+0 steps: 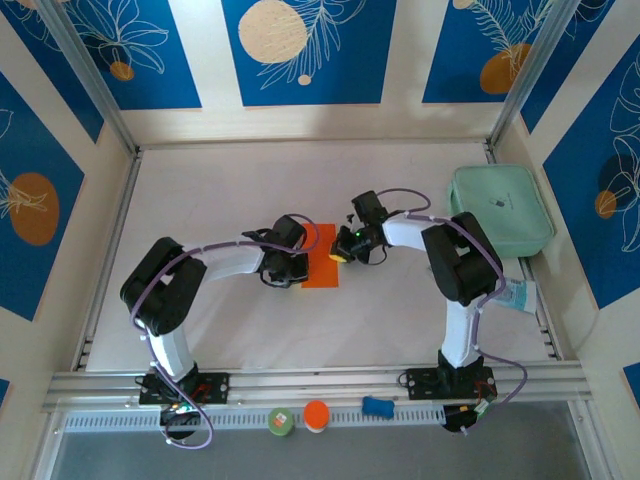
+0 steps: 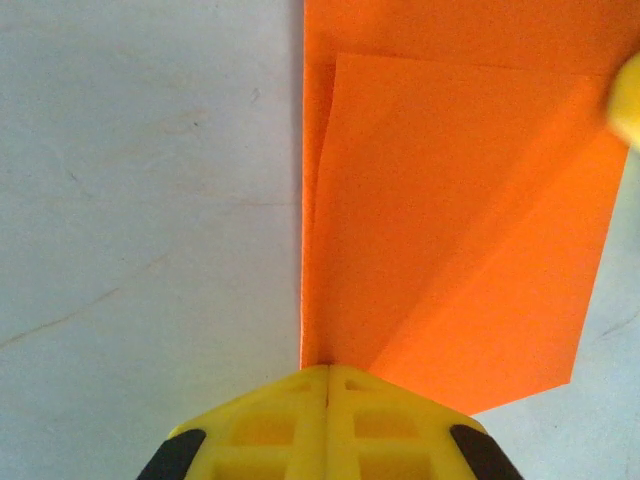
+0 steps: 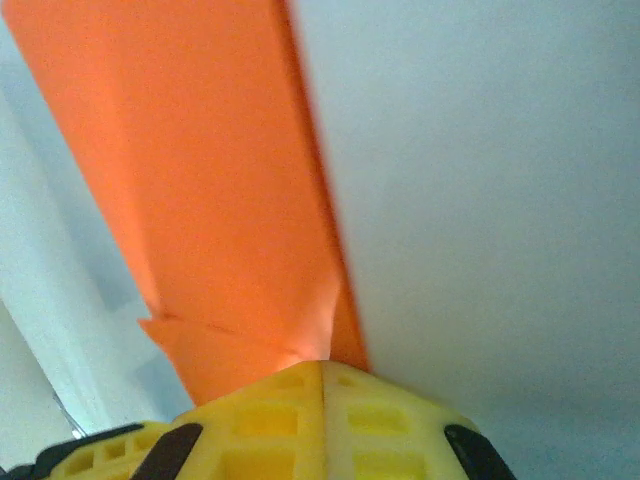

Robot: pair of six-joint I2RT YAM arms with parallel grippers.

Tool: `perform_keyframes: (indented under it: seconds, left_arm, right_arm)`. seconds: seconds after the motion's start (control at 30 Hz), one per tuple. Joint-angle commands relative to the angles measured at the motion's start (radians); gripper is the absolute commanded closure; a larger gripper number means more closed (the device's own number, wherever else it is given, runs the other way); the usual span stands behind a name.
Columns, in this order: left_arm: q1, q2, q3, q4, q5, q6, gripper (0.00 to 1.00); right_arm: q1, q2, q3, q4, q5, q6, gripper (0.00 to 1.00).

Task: Fold a paper plane with a square sheet of paper (pick it up from the middle)
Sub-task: Fold the triangle a second time at the center of the table.

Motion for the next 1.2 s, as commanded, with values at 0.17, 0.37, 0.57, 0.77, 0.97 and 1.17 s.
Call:
perform_keyframes:
  seconds: [0.17,0.37,0.57,0.77,0.97,1.17]
  left_arm:
    - [-0.018,0.08,0.013,-0.184,-0.057,0.028,1.0]
    - [-0.021,-0.008,0.131,-0.202,-0.036,0.042,0.9]
    - [-0.021,-0.057,0.2,-0.214,-0.08,0.053,0.82]
    - [-0.018,-0.004,0.201,-0.125,-0.022,0.026,0.82]
    - [-0.012,0.044,0.218,-0.096,-0.072,0.016,0.86]
    - [-0.001,0.082,0.206,-0.09,-0.136,0.009,0.91]
  right_arm:
    - [-0.091,-0.041,0.0,-0.026,0.072,-0.088,0.99]
    - [-0.032,-0.191,-0.034,-0.052,0.073,-0.105,0.97]
    - [-0.003,-0.208,-0.106,0.01,0.021,-0.016,0.94]
    - [0.002,-0.169,-0.14,0.084,-0.055,0.051,0.91]
    - [0.014,-0.175,-0.168,0.098,-0.055,0.09,0.82]
    - [0.031,-0.17,-0.167,0.094,-0.056,0.114,0.73]
